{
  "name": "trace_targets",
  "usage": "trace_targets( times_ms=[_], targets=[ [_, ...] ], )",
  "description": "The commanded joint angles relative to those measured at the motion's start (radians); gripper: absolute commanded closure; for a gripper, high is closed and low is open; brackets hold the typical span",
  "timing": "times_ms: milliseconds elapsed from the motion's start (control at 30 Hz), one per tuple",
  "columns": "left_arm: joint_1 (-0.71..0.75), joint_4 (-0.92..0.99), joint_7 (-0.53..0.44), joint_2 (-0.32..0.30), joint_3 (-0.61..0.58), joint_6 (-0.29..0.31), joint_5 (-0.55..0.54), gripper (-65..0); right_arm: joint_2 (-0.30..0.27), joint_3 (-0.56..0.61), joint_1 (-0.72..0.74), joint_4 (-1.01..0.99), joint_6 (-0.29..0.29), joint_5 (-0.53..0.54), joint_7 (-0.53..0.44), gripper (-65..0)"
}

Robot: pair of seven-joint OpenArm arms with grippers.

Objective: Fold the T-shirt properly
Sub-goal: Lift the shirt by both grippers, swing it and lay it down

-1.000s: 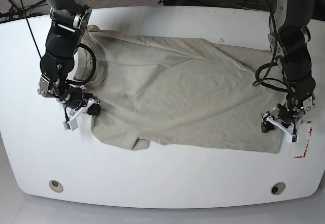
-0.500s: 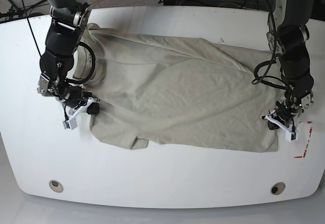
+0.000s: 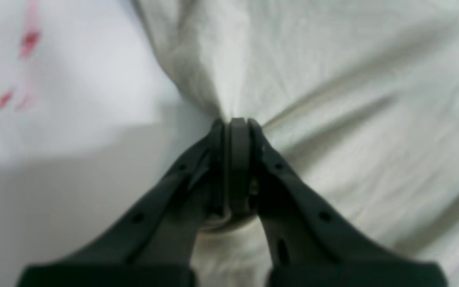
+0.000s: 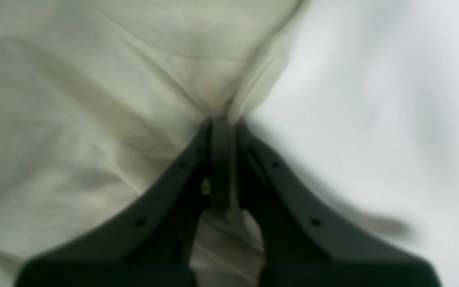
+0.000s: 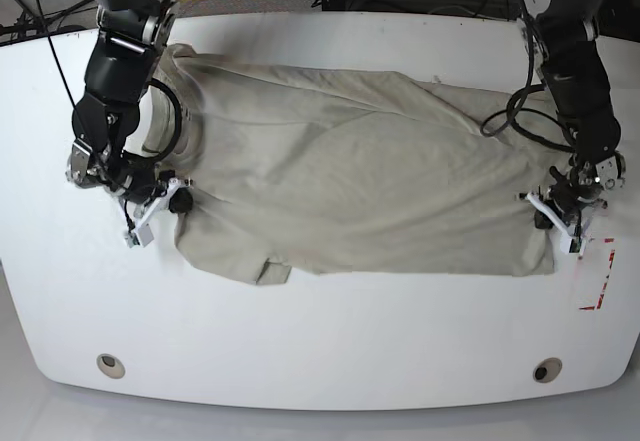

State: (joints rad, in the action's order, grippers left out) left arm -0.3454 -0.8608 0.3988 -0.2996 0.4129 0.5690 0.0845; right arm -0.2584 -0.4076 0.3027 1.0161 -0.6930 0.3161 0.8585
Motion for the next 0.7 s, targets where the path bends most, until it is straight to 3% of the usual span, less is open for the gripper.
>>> trace_targets(
  times_ms=[0, 333, 567, 667],
  targets=[
    [0.024, -0.114, 0.016, -0.013, 0.002, -0.002, 0.005, -0.1, -0.019, -0.001, 0.002, 0.079, -0.005, 0.002, 0.006, 0.0],
    [0.091, -0.400, 0.128, 0.030, 0.048, -0.004, 0.007, -0.1, -0.025, 0.000, 0.000, 0.223, -0.005, 0.002, 0.103, 0.0],
    [0.050, -0.555, 0.206, 0.083, 0.047, -0.004, 0.010, -0.1, -0.028, 0.002, 0.114, 0.221, -0.005, -0.007, 0.104, 0.0],
    [0.012, -0.613, 0.274, 0.101, 0.047, -0.004, 0.010, -0.1, -0.054, 0.002, 0.174, 0.221, -0.005, -0.007, 0.127, 0.0]
  ],
)
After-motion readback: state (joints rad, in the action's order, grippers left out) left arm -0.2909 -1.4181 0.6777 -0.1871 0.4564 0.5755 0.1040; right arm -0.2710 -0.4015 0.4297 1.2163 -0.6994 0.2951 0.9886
